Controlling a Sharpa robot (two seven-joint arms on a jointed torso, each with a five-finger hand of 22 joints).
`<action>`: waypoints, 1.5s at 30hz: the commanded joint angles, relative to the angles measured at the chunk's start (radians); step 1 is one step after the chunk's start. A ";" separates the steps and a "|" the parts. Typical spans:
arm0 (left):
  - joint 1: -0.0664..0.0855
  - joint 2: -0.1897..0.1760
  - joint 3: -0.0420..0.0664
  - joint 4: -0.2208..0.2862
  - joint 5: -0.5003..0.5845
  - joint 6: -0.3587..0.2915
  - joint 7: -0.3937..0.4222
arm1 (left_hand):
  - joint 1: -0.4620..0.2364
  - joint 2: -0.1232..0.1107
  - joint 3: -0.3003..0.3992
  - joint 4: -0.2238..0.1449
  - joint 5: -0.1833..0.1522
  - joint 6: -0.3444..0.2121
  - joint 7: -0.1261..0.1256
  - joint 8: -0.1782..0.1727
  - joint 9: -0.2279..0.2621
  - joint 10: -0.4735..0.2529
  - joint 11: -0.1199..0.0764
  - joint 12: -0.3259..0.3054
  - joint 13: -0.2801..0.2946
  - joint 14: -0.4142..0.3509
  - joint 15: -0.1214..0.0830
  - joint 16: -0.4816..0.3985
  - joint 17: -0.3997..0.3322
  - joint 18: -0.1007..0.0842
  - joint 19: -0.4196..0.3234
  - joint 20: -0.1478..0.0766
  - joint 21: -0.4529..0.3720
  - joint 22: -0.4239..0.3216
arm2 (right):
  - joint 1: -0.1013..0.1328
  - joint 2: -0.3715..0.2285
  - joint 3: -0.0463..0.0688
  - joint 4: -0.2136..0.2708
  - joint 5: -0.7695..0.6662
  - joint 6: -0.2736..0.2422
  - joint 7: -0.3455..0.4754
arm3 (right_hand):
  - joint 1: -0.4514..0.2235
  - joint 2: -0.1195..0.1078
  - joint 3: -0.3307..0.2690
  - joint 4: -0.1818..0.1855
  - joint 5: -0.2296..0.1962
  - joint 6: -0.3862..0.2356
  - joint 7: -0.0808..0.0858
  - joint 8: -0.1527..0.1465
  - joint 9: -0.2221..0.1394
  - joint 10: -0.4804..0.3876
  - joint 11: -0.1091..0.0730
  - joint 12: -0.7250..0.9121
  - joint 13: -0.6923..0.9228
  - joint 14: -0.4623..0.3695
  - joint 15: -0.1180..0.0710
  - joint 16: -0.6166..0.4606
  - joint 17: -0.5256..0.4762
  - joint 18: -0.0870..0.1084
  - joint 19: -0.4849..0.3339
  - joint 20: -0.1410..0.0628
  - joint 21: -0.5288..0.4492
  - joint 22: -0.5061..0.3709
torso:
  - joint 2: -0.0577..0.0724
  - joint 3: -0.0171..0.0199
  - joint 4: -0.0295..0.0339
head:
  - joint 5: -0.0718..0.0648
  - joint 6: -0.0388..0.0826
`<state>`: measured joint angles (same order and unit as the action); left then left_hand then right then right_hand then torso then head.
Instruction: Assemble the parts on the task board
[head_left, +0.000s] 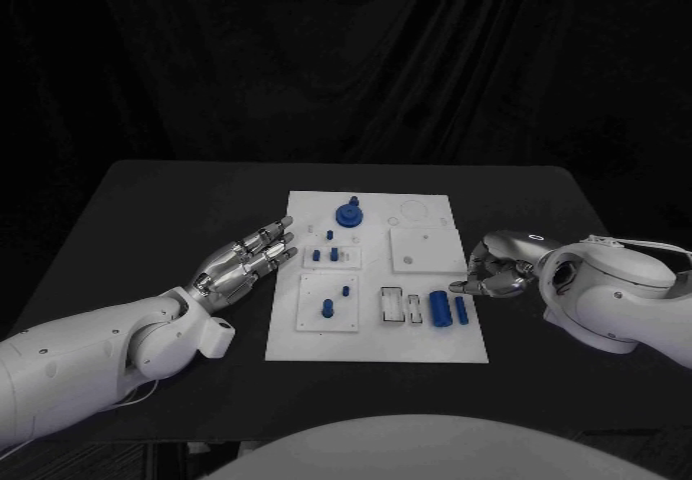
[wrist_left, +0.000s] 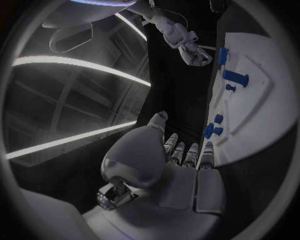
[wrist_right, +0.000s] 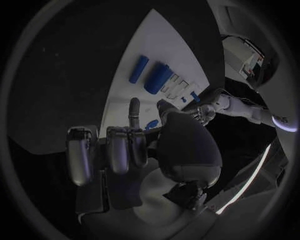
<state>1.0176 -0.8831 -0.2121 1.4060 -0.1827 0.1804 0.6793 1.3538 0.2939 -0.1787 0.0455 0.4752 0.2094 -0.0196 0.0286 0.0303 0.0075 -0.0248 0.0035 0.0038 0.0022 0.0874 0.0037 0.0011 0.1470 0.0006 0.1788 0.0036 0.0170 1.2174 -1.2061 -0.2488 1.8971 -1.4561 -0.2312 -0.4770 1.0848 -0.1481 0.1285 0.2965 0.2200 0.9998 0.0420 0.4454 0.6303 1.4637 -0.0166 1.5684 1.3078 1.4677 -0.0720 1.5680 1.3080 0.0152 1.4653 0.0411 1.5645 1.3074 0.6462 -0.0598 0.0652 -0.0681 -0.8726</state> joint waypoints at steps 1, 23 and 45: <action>-0.001 0.003 0.001 0.001 0.006 0.007 0.157 | -0.002 -0.005 0.005 0.004 0.007 -0.002 0.001 0.004 -0.001 0.004 0.004 0.000 0.000 -0.002 0.003 -0.004 -0.001 0.013 0.004 0.000 0.001 -0.002 | -0.017 0.005 0.000 0.005 -0.053 0.025 -0.065 | -0.020 0.002 0.006 0.000 -0.006 -0.009 -0.003 0.008 0.015 0.107 -0.008 0.002 0.263 0.103 -0.009 0.003 0.263 -0.015 0.105 -0.009 0.006 0.263 | -0.001 -0.0006 0.0003 | -0.007 0.000; -0.001 -0.007 0.001 0.001 0.006 0.018 0.133 | 0.000 -0.004 0.007 0.003 0.007 -0.004 0.002 0.003 -0.001 0.002 0.003 -0.001 -0.001 -0.002 0.006 -0.004 -0.001 0.013 0.003 0.003 0.001 -0.003 | -0.087 0.067 0.000 -0.004 -0.125 -0.087 -0.043 | -0.043 0.003 0.010 0.000 -0.062 -0.032 -0.002 0.009 0.057 0.107 -0.008 0.002 0.263 0.103 -0.014 0.003 0.263 -0.015 0.105 -0.014 0.006 0.263 | 0.001 -0.0003 0.0012 | -0.007 0.000; -0.002 -0.003 0.001 -0.002 0.006 0.036 0.105 | 0.003 -0.004 0.011 0.000 0.008 -0.003 0.009 0.003 -0.001 0.001 0.001 -0.001 -0.001 -0.002 0.009 -0.004 -0.001 0.013 0.004 0.006 0.001 -0.003 | -0.121 0.138 0.001 -0.056 -0.168 0.056 -0.159 | -0.175 0.028 0.018 -0.001 -0.088 -0.036 0.001 -0.001 0.109 0.107 -0.006 0.002 0.263 0.103 -0.009 0.003 0.263 -0.014 0.104 -0.010 0.003 0.262 | 0.000 -0.0003 0.0012 | -0.006 0.000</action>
<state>1.0168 -0.8890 -0.2121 1.4027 -0.1826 0.1985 0.6793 1.3538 0.2939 -0.1731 0.0455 0.4788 0.2056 -0.0158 0.0285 0.0299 0.0075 -0.0247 0.0035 0.0037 -0.0015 0.0912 0.0037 0.0009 0.1469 0.0010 0.1792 0.0035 0.0150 1.1008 -1.0710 -0.2461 1.8460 -1.6008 -0.2337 -0.5821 0.9117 -0.1251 0.1391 0.2954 0.1206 0.9681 0.0419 0.4541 0.7436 1.4667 -0.0196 1.5683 1.3075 1.4659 -0.0761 1.5679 1.3076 0.0158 1.4652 0.0340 1.5644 1.3078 0.6466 -0.0602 0.0659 -0.0756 -0.8726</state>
